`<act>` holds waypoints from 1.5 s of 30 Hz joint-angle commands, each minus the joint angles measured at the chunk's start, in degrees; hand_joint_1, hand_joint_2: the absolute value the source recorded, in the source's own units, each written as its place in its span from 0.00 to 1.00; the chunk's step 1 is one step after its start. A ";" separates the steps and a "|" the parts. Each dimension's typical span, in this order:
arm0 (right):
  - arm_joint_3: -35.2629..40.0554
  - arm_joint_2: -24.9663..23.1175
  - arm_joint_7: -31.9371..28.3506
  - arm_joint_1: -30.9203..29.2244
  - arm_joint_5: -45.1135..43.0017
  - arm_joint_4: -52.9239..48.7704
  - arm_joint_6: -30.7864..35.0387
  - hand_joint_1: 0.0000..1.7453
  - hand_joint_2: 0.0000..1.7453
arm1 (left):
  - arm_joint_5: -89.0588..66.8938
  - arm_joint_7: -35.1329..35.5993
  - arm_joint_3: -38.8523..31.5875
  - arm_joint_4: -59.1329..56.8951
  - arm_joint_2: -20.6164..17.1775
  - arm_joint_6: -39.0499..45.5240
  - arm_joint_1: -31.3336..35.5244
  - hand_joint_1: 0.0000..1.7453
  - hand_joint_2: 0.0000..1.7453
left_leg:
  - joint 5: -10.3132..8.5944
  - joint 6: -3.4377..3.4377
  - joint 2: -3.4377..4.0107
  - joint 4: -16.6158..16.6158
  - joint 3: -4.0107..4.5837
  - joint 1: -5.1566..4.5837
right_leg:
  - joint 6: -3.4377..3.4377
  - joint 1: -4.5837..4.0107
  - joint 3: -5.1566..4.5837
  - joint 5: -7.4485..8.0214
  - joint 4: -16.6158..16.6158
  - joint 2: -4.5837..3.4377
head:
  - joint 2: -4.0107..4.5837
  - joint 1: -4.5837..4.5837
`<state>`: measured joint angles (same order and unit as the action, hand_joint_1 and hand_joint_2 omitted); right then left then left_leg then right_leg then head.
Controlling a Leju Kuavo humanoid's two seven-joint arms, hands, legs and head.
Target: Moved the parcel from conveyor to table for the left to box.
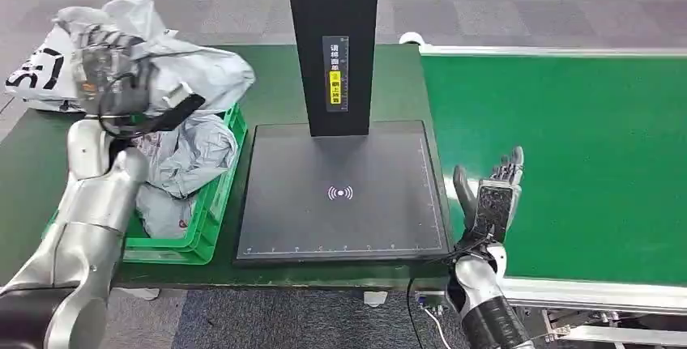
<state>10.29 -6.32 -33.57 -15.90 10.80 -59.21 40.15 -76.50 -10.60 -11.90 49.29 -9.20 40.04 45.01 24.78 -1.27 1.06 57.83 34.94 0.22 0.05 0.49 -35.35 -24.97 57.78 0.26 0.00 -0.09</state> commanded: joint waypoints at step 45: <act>-4.16 1.33 10.30 1.92 9.10 -5.37 -1.52 0.00 1.00 | -3.51 20.91 2.86 -24.49 0.39 -19.61 5.91 0.00 1.00 | -0.03 0.02 -0.58 0.01 -0.03 0.02 | 0.08 -0.08 0.22 -0.09 -0.11 0.62 | 0.00 0.00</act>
<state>8.39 -5.75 -23.52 -13.43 19.91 -64.69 39.04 -80.28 10.34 -10.51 28.28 -10.34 20.30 47.96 24.75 -1.27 0.77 57.89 35.00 0.18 0.14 0.46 -35.35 -25.00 57.77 0.69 0.00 -0.09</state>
